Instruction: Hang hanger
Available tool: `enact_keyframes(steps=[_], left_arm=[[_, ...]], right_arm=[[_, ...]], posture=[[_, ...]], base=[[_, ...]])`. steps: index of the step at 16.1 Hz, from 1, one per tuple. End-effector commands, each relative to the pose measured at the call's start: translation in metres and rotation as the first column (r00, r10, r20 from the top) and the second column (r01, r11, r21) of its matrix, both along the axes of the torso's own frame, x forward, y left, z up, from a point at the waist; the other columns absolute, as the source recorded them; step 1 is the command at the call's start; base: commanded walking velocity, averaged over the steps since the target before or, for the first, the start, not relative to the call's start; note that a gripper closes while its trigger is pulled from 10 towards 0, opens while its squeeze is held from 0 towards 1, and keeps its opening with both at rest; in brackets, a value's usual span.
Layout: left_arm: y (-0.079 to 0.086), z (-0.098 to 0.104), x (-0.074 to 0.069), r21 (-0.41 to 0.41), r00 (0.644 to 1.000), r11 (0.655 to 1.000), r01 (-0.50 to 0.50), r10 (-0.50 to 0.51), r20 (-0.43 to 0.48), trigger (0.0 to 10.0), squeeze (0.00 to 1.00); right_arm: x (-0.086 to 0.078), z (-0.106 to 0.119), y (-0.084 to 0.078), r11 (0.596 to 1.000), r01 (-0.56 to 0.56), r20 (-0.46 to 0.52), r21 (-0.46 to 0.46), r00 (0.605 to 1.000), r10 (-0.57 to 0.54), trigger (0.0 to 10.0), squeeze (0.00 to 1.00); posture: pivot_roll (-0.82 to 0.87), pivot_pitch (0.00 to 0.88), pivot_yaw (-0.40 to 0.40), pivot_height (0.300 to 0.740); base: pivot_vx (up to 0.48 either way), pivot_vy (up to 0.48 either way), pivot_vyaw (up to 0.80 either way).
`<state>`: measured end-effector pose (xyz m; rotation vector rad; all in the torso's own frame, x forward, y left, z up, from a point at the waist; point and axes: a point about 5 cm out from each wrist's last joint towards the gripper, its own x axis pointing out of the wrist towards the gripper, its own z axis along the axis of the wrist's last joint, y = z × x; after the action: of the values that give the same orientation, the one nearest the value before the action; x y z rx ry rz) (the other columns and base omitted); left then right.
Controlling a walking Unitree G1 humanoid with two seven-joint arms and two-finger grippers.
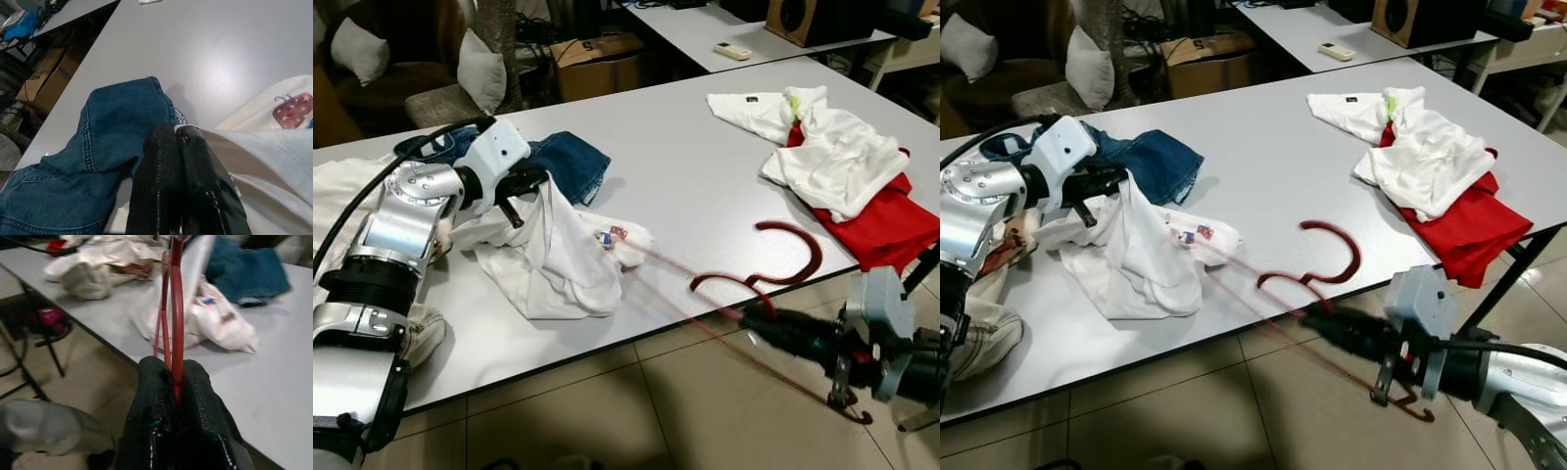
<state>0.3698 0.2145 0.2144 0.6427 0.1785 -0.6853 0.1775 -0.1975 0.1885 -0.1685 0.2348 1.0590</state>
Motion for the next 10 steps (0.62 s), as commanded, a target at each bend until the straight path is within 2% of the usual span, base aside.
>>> enact_keyframes(steps=[1, 3, 5, 6, 8, 9, 10], left_arm=[[0.005, 0.008, 0.003, 0.037, 1.0, 0.999, -0.009, 0.008, 0.025, 0.0, 0.0], [0.003, 0.008, 0.002, 0.045, 1.0, 0.999, 0.016, -0.017, 0.023, 0.0, 0.0], [-0.001, 0.012, -0.005, 0.047, 0.996, 0.994, 0.094, -0.095, 0.005, 0.0, 0.0], [-0.001, 0.014, -0.012, 0.061, 0.989, 0.987, 0.147, -0.147, -0.003, 0.0, 0.0], [0.008, 0.019, -0.02, 0.103, 0.984, 0.978, 0.18, -0.179, -0.023, 0.0, 0.0], [0.016, 0.027, -0.023, 0.097, 0.986, 0.981, 0.166, -0.166, -0.006, 0.0, 0.0], [0.024, 0.043, -0.024, 0.069, 0.987, 0.987, 0.148, -0.152, 0.047, 0.0, 0.0]], right_arm=[[-0.005, 0.001, 0.005, 0.999, -0.045, -0.027, -0.004, 0.999, 0.045, 10.0, 0.0], [-0.004, -0.006, 0.006, 0.999, -0.041, -0.074, -0.036, 0.997, 0.038, 10.0, 0.0], [0.013, -0.027, 0.009, 0.992, 0.018, -0.113, -0.129, 0.993, -0.033, 10.0, 0.0], [0.027, -0.037, 0.01, 0.98, 0.079, -0.096, -0.184, 0.991, -0.098, 10.0, 0.0], [0.043, -0.046, 0.008, 0.958, 0.155, -0.095, -0.24, 0.979, -0.182, 10.0, 0.0], [0.053, -0.045, 0.005, 0.943, 0.193, -0.055, -0.27, 0.975, -0.215, 10.0, 0.0], [0.067, -0.039, -0.004, 0.916, 0.277, 0.021, -0.291, 0.959, -0.283, 10.0, 0.0]], posture=[[-0.11, 0.0, 0.099, 0.74], [-0.1, 0.0, 0.094, 0.74], [-0.09, 0.0, 0.078, 0.74], [-0.08, 0.0, 0.068, 0.74], [-0.07, 0.0, 0.05, 0.74], [-0.07, 0.0, 0.05, 0.74], [-0.06, 0.0, 0.035, 0.74]], base=[[0.0, 0.0, 0.0], [0.0, 0.0, 0.0], [0.0, 0.0, 0.0], [0.0, 0.0, 0.0], [0.0, 0.0, 0.0], [0.0, 0.0, 0.0], [0.0, 0.0, 0.0]])
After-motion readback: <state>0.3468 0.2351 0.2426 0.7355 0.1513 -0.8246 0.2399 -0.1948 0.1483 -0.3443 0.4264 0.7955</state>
